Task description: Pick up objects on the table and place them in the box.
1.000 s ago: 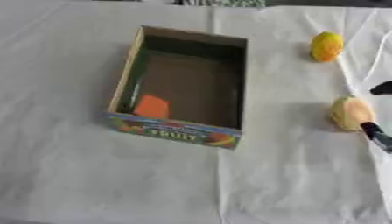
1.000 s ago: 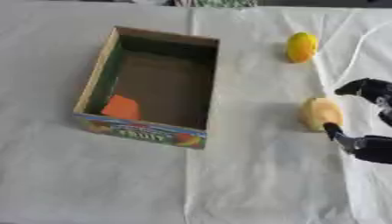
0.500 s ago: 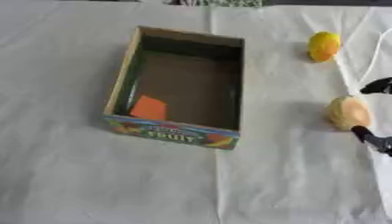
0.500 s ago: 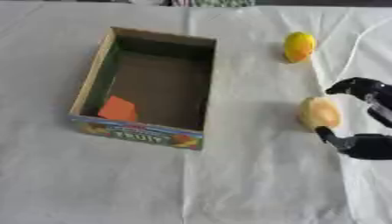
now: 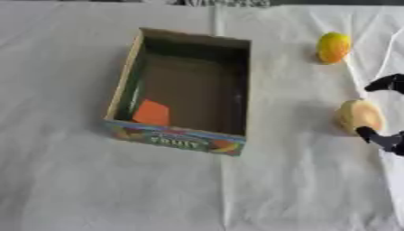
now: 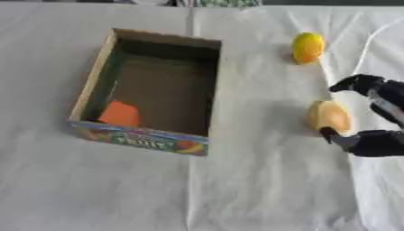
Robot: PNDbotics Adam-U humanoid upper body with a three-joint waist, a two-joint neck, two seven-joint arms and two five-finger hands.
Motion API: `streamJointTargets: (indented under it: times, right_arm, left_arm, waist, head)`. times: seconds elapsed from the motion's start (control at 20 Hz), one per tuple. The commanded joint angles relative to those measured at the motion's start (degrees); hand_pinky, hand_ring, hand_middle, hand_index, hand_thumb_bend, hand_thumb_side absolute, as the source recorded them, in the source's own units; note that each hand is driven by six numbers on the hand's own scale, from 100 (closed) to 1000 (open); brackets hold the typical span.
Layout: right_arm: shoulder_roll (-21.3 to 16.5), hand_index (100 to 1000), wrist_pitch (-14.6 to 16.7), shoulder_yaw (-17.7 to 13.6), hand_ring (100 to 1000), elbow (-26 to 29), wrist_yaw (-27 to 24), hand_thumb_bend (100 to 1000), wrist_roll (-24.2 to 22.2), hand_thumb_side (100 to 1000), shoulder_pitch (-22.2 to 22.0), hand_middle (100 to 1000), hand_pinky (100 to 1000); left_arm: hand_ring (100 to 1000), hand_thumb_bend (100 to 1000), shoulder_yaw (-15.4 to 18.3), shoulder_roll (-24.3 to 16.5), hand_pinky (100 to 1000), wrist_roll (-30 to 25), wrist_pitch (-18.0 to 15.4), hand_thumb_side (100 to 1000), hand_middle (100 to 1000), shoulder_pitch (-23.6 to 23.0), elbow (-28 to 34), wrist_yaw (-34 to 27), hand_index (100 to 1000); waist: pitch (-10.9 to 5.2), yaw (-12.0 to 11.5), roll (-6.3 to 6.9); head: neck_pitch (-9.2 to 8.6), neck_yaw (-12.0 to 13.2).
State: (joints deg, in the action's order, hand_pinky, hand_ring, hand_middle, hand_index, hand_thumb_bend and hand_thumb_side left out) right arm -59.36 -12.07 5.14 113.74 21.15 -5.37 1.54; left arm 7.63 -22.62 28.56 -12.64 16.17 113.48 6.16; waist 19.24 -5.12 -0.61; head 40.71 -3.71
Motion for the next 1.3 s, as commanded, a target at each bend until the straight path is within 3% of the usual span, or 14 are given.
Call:
streamJointTargets:
  times: [0.05, 0.2, 0.25, 0.3, 0.4, 0.5, 0.95, 1.3]
  right_arm:
    - [-2.24, 878, -1.27, -0.17, 931, 0.85, 0.62, 375, -1.45, 361, 0.12, 863, 922]
    - [-2.3, 877, -2.61, -0.14, 931, 0.85, 1.28, 375, -3.08, 332, -0.2, 863, 921]
    - [-2.3, 878, -3.26, -0.18, 931, 0.79, 1.38, 370, -3.38, 297, -0.17, 863, 921]
    - [-2.31, 880, -3.86, -0.14, 932, 0.58, 1.41, 355, -3.71, 199, -0.12, 862, 921]
    - [-2.31, 882, -4.42, -0.01, 933, 0.15, 1.33, 328, -4.34, 206, 0.01, 864, 921]
    - [-2.24, 885, -4.7, -0.01, 933, -0.41, 1.37, 283, -4.54, 282, 0.1, 863, 920]
    - [-1.48, 888, -4.99, 0.89, 923, -5.33, 0.76, 247, -3.56, 317, 1.93, 856, 912]
    - [-1.21, 891, -4.12, 2.31, 919, -8.06, 2.46, 305, -4.94, 316, 2.84, 852, 912]
  left_arm:
    - [783, 202, 0.19, -0.51, 744, -0.04, 0.08, 581, 767, 0.7, 1.11, -0.27, 861]
    - [781, 196, 0.23, -0.36, 744, 0.03, 0.18, 585, 766, 0.62, 1.11, -0.35, 860]
    - [781, 196, 0.19, -0.27, 743, 0.04, 0.24, 586, 766, 0.65, 1.11, -0.4, 860]
    - [781, 196, 0.14, -0.19, 744, 0.02, 0.26, 588, 766, 0.71, 1.11, -0.43, 860]
    - [780, 195, 0.09, -0.12, 744, -0.02, 0.26, 585, 765, 0.79, 1.11, -0.47, 860]
    - [779, 194, 0.11, -0.11, 744, -0.01, 0.28, 586, 765, 0.77, 1.11, -0.51, 860]
    - [777, 187, -0.03, 0.29, 744, -0.08, 0.43, 592, 763, 0.91, 1.11, -0.82, 857]
    - [776, 181, -0.03, 0.71, 744, -0.1, 0.46, 600, 761, 0.93, 1.11, -1.06, 856]
  waist:
    - [-0.69, -0.14, 0.13]
    - [-0.53, -0.21, 0.22]
    - [-0.5, -0.24, 0.24]
    - [-0.45, -0.29, 0.27]
    - [-0.37, -0.4, 0.33]
    - [-0.25, -0.54, 0.41]
    - [0.14, -0.95, 0.67]
    - [0.59, -1.1, 0.73]
  head:
    - [-0.7, -0.39]
    - [-0.72, -0.41]
    - [-0.74, -0.47]
    - [-0.78, -0.56]
    - [-0.82, -0.68]
    - [-0.85, -0.77]
    - [-1.24, -1.48]
    - [-1.35, -1.82]
